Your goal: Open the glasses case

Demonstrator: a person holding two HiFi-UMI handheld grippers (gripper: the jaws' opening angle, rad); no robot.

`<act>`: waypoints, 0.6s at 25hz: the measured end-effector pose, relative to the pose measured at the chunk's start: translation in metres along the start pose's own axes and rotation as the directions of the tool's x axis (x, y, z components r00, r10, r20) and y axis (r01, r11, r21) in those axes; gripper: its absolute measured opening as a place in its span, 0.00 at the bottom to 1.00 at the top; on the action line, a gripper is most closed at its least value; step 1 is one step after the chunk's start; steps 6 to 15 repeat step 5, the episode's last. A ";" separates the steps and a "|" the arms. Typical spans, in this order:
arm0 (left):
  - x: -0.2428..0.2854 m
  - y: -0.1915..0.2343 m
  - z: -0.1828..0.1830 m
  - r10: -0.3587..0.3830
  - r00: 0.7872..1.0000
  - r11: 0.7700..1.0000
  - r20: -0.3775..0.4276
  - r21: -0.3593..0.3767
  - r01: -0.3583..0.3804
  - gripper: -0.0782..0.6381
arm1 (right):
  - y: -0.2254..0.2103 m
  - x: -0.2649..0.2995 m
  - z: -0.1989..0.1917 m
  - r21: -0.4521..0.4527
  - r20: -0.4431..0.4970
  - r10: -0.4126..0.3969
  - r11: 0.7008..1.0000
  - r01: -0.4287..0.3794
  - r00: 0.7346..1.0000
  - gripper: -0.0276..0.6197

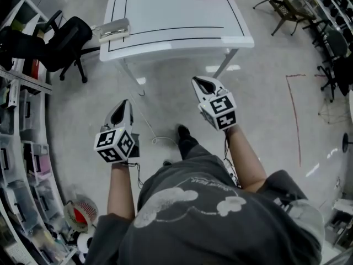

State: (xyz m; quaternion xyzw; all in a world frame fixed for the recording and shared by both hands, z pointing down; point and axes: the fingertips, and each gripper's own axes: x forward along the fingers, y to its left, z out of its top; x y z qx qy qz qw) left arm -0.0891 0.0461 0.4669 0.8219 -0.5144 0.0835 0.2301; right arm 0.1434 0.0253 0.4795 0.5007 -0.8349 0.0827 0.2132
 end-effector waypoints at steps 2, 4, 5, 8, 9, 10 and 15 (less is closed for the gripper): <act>-0.017 -0.001 -0.006 -0.011 1.000 1.000 0.002 0.001 0.011 0.11 | 0.014 -0.014 0.000 -0.007 0.005 -0.008 1.000 0.008 1.000 0.04; -0.033 -0.002 -0.010 -0.022 1.000 1.000 0.005 0.004 0.022 0.11 | 0.028 -0.027 -0.001 -0.019 0.008 -0.012 1.000 0.012 1.000 0.04; -0.041 -0.003 -0.013 -0.027 1.000 1.000 0.006 0.006 0.027 0.11 | 0.036 -0.034 -0.001 -0.027 0.009 -0.014 1.000 0.014 1.000 0.04; -0.041 -0.003 -0.013 -0.027 1.000 1.000 0.006 0.006 0.027 0.11 | 0.036 -0.034 -0.001 -0.027 0.009 -0.014 1.000 0.014 1.000 0.04; -0.041 -0.003 -0.013 -0.027 1.000 1.000 0.006 0.006 0.027 0.11 | 0.036 -0.034 -0.001 -0.027 0.009 -0.014 1.000 0.014 1.000 0.04; -0.041 -0.003 -0.013 -0.027 1.000 1.000 0.006 0.006 0.027 0.11 | 0.036 -0.034 -0.001 -0.027 0.009 -0.014 1.000 0.014 1.000 0.04; -0.041 -0.003 -0.013 -0.027 1.000 1.000 0.006 0.006 0.027 0.11 | 0.036 -0.034 -0.001 -0.027 0.009 -0.014 1.000 0.014 1.000 0.04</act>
